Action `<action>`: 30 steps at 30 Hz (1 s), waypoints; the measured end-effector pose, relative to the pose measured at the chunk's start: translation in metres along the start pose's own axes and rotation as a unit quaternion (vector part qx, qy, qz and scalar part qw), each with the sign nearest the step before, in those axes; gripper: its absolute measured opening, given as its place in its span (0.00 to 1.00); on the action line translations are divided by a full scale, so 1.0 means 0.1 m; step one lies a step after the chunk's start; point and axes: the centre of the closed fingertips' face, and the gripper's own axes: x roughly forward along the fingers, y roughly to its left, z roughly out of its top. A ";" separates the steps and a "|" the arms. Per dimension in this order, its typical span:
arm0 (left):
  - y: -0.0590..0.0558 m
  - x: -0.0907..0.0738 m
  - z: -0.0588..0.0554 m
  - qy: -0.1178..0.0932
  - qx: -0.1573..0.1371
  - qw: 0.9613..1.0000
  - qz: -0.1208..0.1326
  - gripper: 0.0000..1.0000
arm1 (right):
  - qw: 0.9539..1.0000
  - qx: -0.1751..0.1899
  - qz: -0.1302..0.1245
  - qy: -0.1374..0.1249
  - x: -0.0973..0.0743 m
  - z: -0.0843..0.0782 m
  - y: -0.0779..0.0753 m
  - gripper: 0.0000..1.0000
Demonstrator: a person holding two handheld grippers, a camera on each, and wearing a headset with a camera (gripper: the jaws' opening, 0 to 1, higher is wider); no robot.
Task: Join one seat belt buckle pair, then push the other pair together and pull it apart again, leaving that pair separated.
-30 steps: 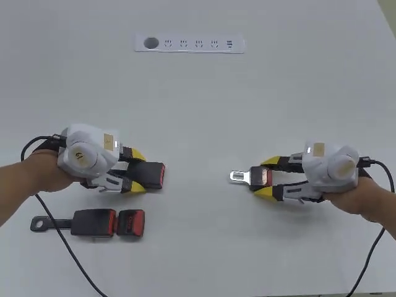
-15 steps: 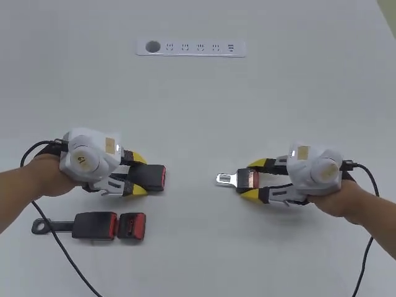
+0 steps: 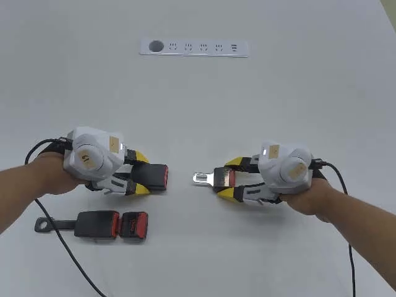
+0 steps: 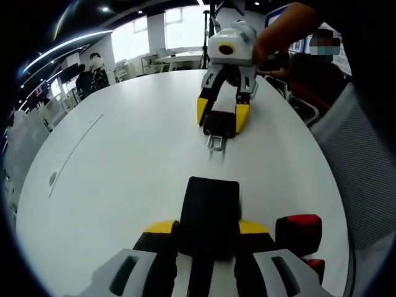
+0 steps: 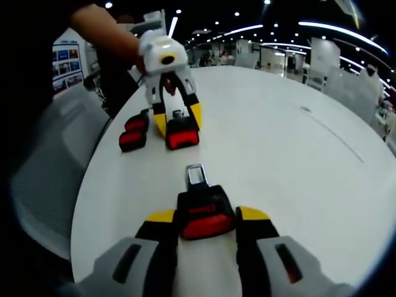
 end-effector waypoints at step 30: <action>0.00 0.02 -0.04 0.018 0.018 1.000 -0.014 0.35 | 1.000 0.006 0.020 0.001 0.51 0.41 0.14 0.36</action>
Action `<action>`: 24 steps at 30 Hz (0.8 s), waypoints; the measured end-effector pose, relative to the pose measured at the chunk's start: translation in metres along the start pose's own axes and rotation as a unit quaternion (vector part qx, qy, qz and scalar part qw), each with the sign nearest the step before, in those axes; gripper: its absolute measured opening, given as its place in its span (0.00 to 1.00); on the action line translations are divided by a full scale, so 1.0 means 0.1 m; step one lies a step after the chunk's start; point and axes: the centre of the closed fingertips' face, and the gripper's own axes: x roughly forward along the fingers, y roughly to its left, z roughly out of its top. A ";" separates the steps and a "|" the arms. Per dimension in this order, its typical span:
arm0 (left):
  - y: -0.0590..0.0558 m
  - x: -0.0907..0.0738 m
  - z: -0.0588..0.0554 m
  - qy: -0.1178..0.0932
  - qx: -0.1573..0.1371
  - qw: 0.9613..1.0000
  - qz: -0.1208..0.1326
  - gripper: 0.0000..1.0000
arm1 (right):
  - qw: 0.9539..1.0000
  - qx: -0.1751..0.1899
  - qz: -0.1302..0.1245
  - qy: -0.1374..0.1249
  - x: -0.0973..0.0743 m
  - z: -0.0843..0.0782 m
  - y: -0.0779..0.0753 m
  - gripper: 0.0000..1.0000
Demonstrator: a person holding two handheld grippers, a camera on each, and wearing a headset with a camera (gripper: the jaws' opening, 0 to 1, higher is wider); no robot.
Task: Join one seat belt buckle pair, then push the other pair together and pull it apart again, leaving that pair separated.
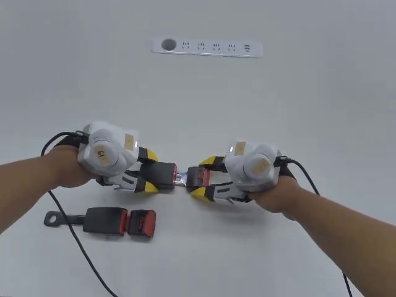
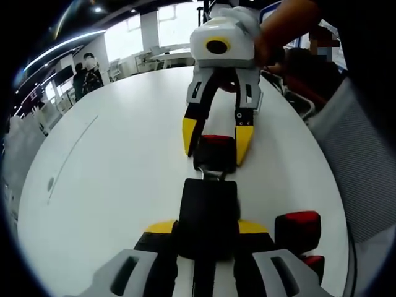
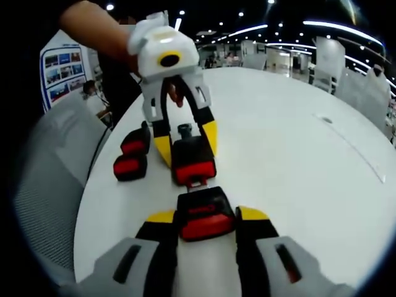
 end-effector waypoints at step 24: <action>-0.03 -0.01 0.03 -0.001 -0.004 1.000 -0.007 0.35 | 1.000 -0.001 0.006 0.011 0.13 0.12 0.07 0.36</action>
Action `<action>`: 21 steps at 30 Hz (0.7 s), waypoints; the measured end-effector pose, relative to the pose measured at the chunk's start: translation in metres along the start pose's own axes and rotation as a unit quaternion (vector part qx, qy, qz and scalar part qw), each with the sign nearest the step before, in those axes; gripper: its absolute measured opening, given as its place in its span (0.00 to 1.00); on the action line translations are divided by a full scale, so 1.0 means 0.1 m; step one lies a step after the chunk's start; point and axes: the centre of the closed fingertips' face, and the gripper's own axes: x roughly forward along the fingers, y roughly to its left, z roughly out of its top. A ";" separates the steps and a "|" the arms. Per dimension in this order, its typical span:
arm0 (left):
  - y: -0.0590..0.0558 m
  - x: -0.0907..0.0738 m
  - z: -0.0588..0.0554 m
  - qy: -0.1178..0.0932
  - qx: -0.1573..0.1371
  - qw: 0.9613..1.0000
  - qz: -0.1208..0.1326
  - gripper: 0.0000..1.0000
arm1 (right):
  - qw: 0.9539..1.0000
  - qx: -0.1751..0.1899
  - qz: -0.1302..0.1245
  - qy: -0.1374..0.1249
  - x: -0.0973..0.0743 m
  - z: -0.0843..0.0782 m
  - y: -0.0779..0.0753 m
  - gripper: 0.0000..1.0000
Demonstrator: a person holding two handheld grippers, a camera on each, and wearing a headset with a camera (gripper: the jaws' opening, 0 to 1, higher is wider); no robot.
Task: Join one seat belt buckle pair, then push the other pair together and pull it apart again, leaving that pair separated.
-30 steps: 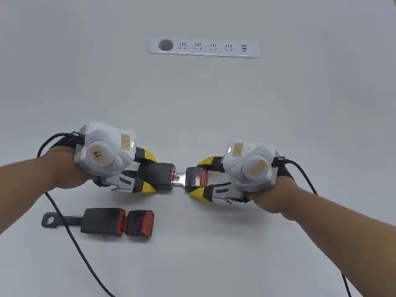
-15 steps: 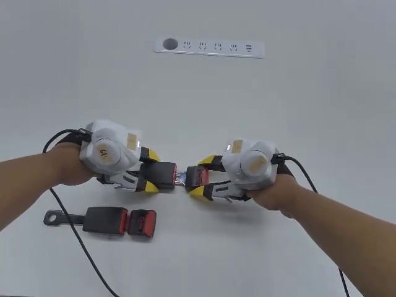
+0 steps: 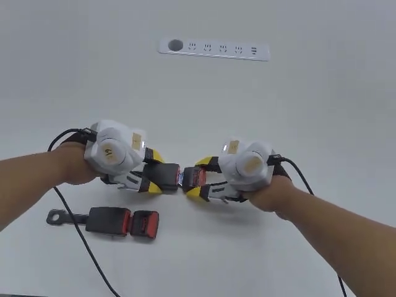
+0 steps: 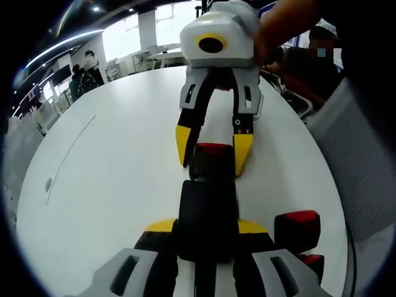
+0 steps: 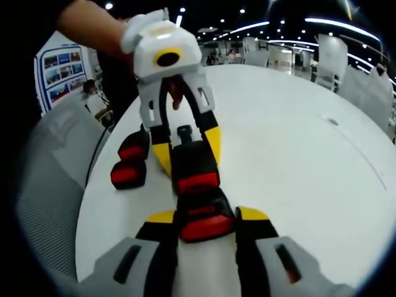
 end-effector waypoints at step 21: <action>0.01 -0.01 -0.02 0.004 0.011 1.000 -0.012 0.35 | 1.000 -0.002 -0.016 0.013 0.03 -0.01 0.00 0.36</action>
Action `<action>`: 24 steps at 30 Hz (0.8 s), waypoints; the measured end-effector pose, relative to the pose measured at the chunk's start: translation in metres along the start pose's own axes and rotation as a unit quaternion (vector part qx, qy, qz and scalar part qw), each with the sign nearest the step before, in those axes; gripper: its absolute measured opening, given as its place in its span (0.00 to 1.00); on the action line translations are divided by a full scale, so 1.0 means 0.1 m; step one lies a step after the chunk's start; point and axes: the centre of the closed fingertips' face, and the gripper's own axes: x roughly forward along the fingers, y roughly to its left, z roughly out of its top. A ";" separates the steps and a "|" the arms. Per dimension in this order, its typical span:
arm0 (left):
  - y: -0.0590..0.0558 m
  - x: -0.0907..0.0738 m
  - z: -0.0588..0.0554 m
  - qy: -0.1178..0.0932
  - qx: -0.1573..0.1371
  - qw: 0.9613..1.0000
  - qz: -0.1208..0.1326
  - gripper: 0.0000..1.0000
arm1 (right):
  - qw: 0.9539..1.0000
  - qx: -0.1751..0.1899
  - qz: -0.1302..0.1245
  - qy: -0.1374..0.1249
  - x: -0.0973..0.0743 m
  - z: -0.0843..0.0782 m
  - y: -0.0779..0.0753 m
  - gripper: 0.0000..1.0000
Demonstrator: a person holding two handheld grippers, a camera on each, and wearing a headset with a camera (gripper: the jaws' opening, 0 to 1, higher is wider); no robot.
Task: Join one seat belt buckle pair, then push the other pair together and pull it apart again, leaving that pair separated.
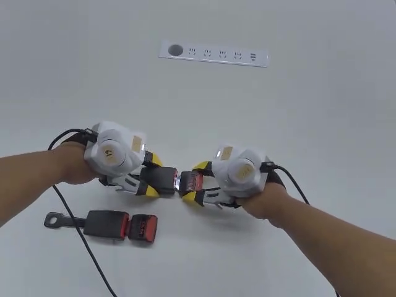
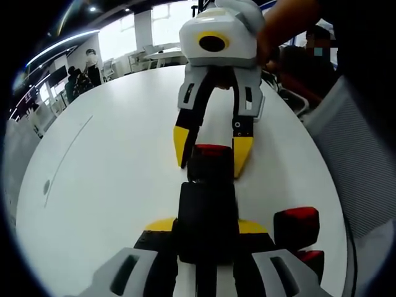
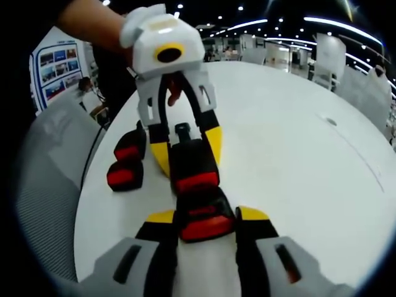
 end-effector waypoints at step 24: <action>-0.01 -0.01 -0.01 -0.001 0.003 1.000 -0.005 0.35 | 1.000 -0.009 -0.008 0.008 0.00 0.00 0.01 0.36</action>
